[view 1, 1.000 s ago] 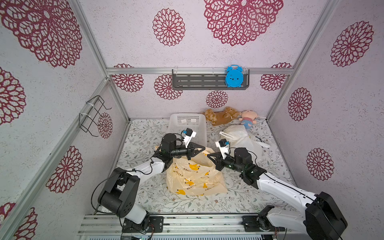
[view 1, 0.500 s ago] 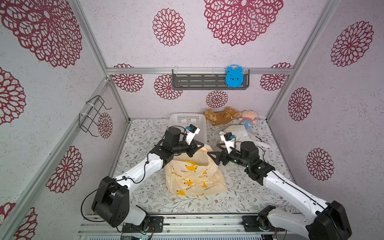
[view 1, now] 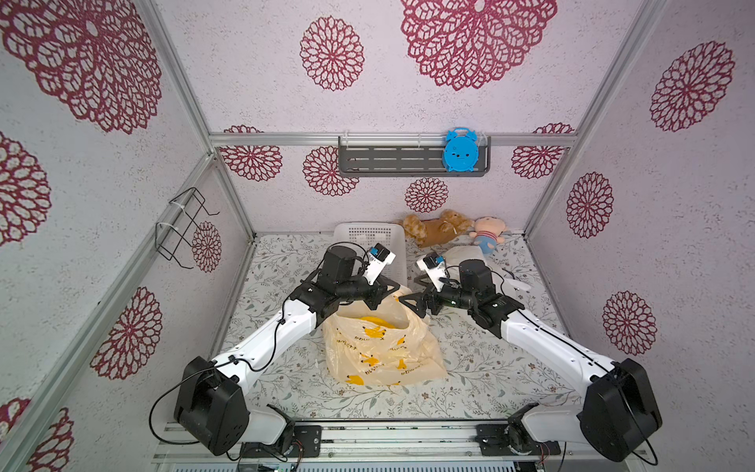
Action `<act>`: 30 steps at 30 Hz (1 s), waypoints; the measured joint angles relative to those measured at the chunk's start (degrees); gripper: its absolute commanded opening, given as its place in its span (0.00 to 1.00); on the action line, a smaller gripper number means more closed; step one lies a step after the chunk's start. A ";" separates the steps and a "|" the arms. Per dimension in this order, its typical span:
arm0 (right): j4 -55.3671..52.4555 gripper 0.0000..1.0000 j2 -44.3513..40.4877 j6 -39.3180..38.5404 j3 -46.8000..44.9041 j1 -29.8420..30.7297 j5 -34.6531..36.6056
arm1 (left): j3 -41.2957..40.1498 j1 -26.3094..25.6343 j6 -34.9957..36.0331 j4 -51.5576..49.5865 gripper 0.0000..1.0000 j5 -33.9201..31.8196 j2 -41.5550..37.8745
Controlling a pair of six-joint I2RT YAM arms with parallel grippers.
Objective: Place the banana into a plastic bag & tie a knot
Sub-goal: Adjust the plastic bag at the center of the board.
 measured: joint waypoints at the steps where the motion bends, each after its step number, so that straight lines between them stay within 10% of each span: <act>1: -0.07 0.88 0.31 -0.24 0.00 0.02 -0.76 | 0.04 0.00 0.02 -0.11 0.00 0.02 -0.15; 12: -0.72 0.73 1.90 -1.11 0.44 2.60 -3.43 | 1.18 -0.07 -0.11 -0.55 0.00 -2.21 -0.13; 21: 1.55 0.89 -0.33 -1.57 0.33 2.91 1.90 | 1.38 -0.07 -0.33 -0.70 0.00 -2.95 0.66; 30: 1.36 0.72 -0.26 -3.10 0.83 3.08 0.90 | 1.90 -0.07 -0.33 -0.72 0.00 -2.95 0.66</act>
